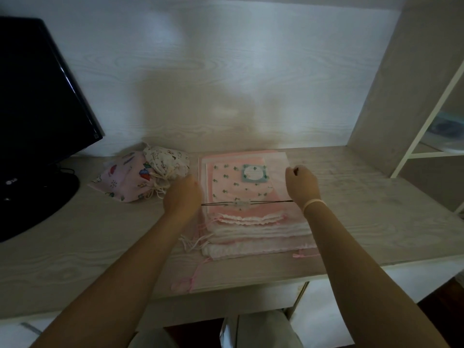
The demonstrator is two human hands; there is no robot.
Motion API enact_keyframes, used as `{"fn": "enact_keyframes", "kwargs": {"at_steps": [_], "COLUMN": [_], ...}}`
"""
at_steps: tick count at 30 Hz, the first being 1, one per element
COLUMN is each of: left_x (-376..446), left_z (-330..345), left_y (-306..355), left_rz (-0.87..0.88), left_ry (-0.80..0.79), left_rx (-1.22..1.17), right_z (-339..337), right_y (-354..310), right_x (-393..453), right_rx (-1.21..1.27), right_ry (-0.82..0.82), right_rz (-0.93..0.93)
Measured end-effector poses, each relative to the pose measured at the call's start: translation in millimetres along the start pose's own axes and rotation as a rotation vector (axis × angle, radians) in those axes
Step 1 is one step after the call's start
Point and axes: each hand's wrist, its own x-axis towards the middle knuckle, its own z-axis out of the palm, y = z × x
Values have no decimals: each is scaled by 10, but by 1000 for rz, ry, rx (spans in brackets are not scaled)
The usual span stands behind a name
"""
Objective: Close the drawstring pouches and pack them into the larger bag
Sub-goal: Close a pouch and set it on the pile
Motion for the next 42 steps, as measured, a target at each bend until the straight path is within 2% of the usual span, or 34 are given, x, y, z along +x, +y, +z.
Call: {"fn": "enact_keyframes", "kwargs": {"at_steps": [3, 7, 10, 15, 23, 25, 28, 30, 32, 33, 35, 38, 42], "left_x": [-57, -131, -138, -121, -130, -121, -84, -70, -87, -94, -97, -76, -64], "left_z": [-8, -19, -29, -17, 4, -17, -138, -245, -320, -336, -350, -346, -328], "left_y": [26, 120, 138, 129, 132, 147, 254, 389, 526, 579, 638, 642, 612], "left_rz": [84, 183, 182, 201, 96, 60, -39, -84, -54, -18, 43, 88, 43], "left_ry": [-106, -159, -156, -66, -15, -12, -71, -172, -271, -302, -328, -359, -351], "left_rx": [138, 178, 151, 140, 134, -24, -447, -681, -803, -834, -829, -809, -801], "right_z": [75, 168, 201, 257, 266, 244, 160, 127, 116, 112, 141, 200, 252], "right_y": [-28, -96, -108, -121, -105, -80, -125, -247, -396, -461, -554, -617, -609], "right_x": [-48, -139, -193, -218, -176, -163, -138, -192, -310, -360, -431, -457, -435], "right_rx": [-258, -509, -566, -561, -633, -557, -261, -77, 94, 116, 107, 283, 398], "right_ry": [-89, -158, -162, -273, -78, -27, -7, -153, -421, -528, -639, -639, -629], "right_rz": [-142, -285, -356, -388, -380, -399, -405, -410, -402, -408, -443, -365, -249]}}
